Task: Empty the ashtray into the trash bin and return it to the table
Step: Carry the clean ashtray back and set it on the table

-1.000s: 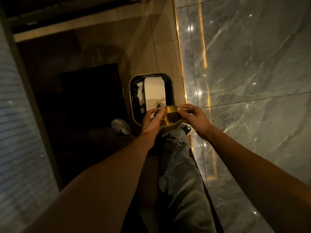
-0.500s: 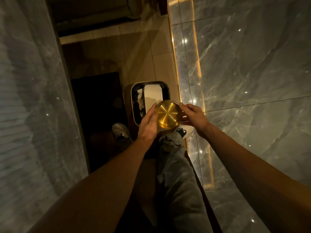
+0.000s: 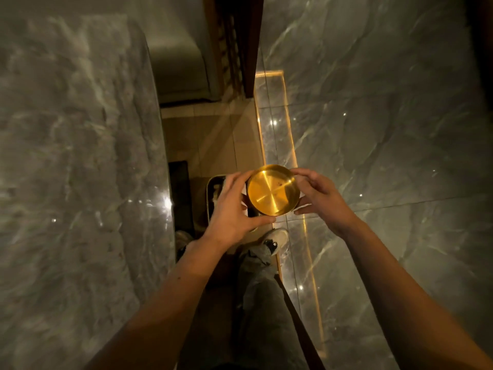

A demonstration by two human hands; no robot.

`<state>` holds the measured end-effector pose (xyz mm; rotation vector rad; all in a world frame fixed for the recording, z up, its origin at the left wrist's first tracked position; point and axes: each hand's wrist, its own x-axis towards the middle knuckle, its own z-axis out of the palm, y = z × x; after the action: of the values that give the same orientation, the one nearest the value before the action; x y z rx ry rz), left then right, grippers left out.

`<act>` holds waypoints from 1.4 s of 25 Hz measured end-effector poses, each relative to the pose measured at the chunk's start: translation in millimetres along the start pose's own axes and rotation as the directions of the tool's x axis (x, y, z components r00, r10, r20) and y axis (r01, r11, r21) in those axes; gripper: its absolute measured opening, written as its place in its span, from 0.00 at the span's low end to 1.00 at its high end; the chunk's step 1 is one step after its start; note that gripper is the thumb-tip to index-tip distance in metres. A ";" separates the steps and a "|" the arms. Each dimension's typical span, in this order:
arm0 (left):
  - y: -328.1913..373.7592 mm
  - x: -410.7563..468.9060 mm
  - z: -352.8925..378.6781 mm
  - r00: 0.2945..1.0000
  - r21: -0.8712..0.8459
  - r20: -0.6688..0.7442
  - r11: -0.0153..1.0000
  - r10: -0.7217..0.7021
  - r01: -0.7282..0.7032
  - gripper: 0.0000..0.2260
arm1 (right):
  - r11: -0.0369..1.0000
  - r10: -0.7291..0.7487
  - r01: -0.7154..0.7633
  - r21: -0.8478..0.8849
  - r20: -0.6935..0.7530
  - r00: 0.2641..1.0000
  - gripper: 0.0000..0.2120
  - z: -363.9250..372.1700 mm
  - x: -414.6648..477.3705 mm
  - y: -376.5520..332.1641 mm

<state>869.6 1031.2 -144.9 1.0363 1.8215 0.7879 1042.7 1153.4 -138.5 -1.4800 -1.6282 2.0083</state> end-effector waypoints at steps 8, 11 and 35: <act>59.6 -59.9 -117.9 0.980 0.045 -0.088 0.983 0.179 -0.176 0.45 | 0.931 -0.295 0.332 -0.154 0.219 0.930 0.39 38.1 -67.3 -101.2; 64.2 -96.2 -161.8 0.966 0.047 -0.110 0.973 0.232 -0.228 0.47 | 0.884 -0.393 0.438 -0.165 0.250 0.885 0.42 74.8 -87.7 -130.4; -18.5 -298.9 -350.5 0.871 -0.039 -0.457 0.975 0.179 -0.220 0.44 | 0.620 -0.534 0.728 -0.292 0.522 0.665 0.41 338.2 -161.2 -217.7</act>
<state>628.6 722.8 98.8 1.0555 2.0585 1.3162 774.1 914.0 103.0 -0.3798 -2.5010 1.5642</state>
